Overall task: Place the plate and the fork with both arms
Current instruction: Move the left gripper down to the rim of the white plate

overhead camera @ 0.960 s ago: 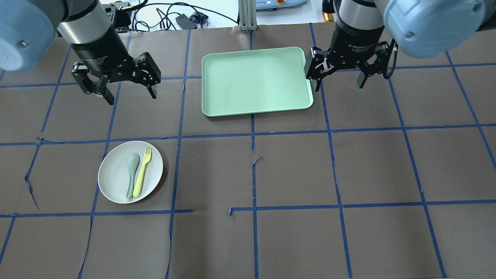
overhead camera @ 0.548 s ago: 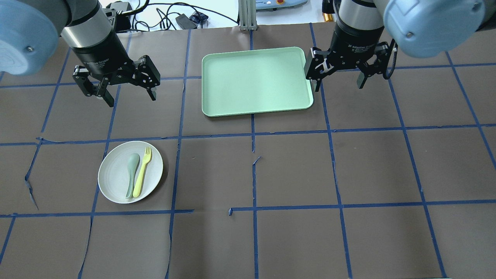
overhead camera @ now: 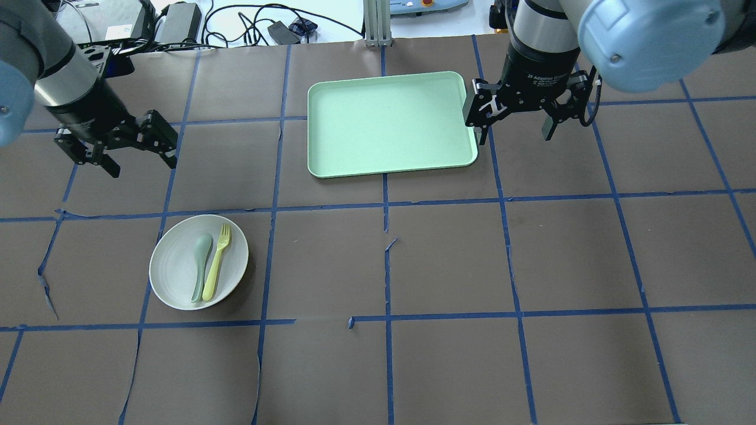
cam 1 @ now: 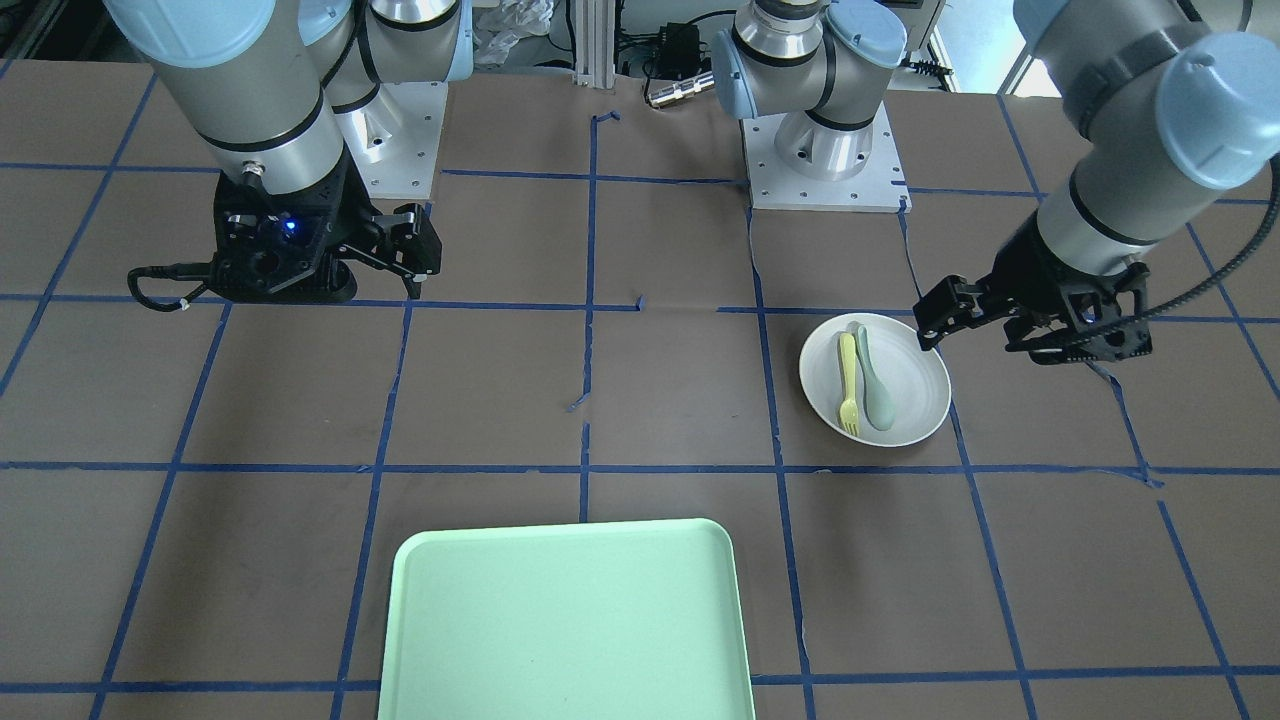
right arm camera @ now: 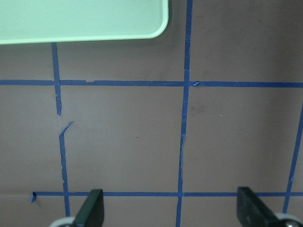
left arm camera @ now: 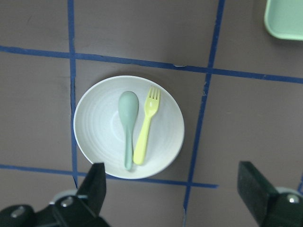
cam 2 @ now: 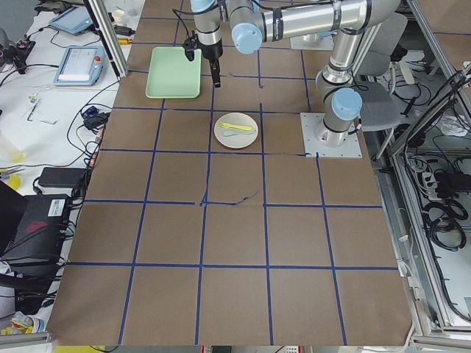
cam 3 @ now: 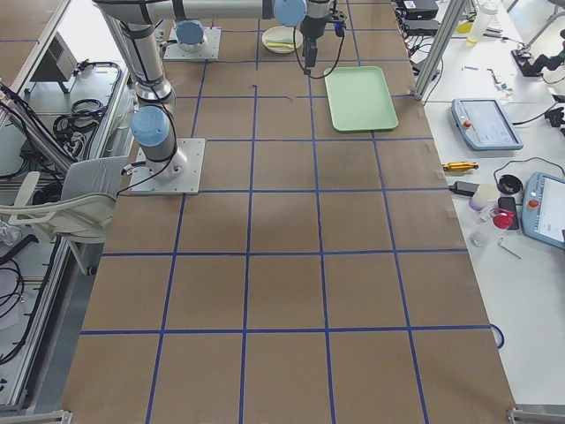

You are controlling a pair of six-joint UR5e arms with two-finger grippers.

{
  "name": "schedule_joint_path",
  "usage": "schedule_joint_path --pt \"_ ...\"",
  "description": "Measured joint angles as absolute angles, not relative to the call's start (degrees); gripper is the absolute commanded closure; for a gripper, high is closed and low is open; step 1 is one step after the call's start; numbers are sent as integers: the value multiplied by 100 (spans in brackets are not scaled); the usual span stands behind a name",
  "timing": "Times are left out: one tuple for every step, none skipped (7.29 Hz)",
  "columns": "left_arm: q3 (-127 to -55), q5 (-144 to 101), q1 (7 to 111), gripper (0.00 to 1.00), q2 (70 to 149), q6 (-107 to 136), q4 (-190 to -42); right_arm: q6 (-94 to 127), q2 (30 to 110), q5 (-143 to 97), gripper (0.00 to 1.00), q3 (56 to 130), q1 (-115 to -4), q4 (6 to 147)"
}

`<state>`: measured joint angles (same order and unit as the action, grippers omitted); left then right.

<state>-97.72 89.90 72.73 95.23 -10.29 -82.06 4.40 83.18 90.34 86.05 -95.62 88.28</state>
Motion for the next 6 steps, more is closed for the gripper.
schedule_joint_path --pt "-10189 8974 6845 2 9588 -1482 -7664 447 8289 9050 0 8659 -9562 8852" --pt "-10626 8949 6518 6 9697 -1819 -7104 450 8259 9072 0 8717 -9562 8864" --pt "-11062 8939 6332 6 9846 -2009 -6617 447 8234 9093 0 8779 -9562 8873" --pt "-11411 8945 6256 11 9988 -2100 -6346 438 8214 9106 0 8836 -9562 8880" --pt "-11629 8961 6228 14 10126 -2177 -6234 433 8206 9111 0 8873 -9562 8884" --pt "-11727 8975 6219 17 10270 -2321 -6194 432 8203 9112 0 8894 -9562 8885"
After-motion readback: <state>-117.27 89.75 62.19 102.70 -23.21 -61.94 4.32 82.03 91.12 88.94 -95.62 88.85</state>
